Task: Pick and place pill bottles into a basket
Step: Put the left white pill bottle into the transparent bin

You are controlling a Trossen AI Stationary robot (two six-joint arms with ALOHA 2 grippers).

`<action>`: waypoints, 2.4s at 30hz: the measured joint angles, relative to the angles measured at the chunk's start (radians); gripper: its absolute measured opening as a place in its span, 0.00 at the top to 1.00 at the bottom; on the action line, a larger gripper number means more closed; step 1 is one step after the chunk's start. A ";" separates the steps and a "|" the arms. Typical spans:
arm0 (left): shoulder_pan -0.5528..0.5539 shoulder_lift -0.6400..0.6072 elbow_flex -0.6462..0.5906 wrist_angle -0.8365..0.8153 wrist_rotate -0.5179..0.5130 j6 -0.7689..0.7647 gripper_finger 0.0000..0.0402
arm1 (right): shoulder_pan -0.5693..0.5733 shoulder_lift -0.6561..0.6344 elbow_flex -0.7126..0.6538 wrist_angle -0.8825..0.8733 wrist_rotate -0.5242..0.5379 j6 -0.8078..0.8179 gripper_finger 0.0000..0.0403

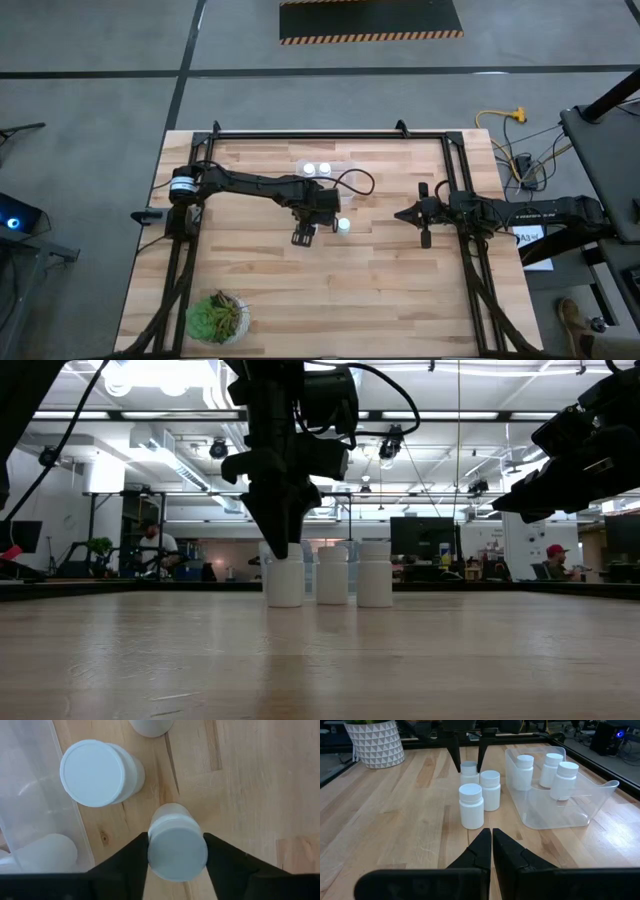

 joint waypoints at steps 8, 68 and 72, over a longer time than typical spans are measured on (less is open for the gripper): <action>0.000 0.000 0.011 -0.032 0.003 0.001 0.64 | 0.000 0.000 0.000 0.000 0.000 0.000 0.98; 0.288 0.126 0.345 -0.147 0.049 0.300 0.64 | 0.000 0.000 0.000 0.001 0.003 0.000 0.98; 0.288 0.137 0.344 -0.146 0.049 0.300 0.64 | 0.000 0.005 0.000 0.001 0.002 0.000 0.98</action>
